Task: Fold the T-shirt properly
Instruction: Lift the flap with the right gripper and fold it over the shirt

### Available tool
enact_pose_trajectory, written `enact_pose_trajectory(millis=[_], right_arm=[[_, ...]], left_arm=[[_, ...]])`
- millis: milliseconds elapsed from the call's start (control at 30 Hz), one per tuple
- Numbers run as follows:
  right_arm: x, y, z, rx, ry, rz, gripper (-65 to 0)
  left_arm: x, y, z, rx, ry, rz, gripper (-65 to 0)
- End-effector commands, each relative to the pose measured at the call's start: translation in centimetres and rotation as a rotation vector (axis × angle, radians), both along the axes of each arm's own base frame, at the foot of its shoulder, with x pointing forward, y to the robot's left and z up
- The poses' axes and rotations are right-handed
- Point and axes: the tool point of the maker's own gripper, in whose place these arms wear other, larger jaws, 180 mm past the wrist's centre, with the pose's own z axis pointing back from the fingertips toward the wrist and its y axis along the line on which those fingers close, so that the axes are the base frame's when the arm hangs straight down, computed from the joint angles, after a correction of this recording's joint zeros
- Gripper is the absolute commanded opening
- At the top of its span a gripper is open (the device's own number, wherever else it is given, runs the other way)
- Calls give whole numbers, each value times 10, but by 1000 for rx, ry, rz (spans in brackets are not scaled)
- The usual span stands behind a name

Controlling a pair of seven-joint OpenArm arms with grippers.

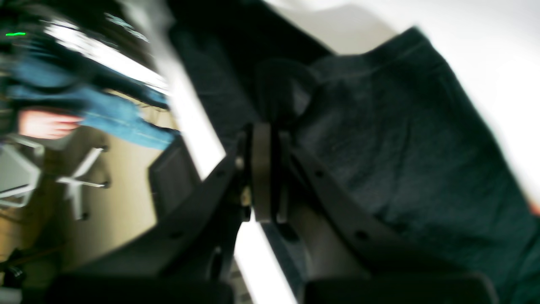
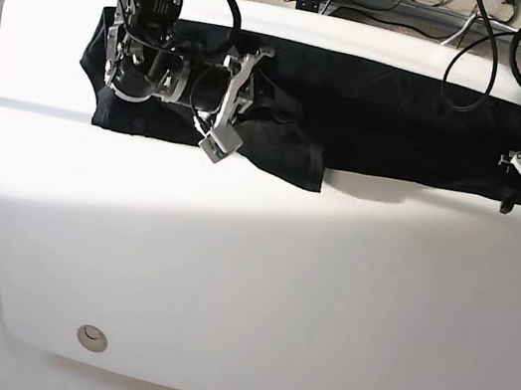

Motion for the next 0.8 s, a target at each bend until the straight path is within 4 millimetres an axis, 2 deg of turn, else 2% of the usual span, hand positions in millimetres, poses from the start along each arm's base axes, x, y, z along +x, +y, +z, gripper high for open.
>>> enact_pose_trajectory(millis=[0, 167, 367, 433, 567, 767], right_arm=[[-2, 0, 10, 26, -24, 15, -650], [-19, -21, -1, -38, 10, 47, -650], [-27, -40, -15, -116, 41, 55, -650], [-15, -57, -15, -175, 5, 14, -650], [-9, -67, -20, -222, -5, -11, -650], [-5, -69, -23, -233, 5, -30, -650]], left_arm=[[7, 6, 15, 23, -41, 3, -190], [6, 6, 15, 20, -44, 2, -192], [6, 6, 16, 20, -46, 1, -192], [8, 6, 18, 17, -57, 1, -193], [9, 6, 19, 15, -62, 0, -193], [8, 7, 18, 16, -58, 7, -197]])
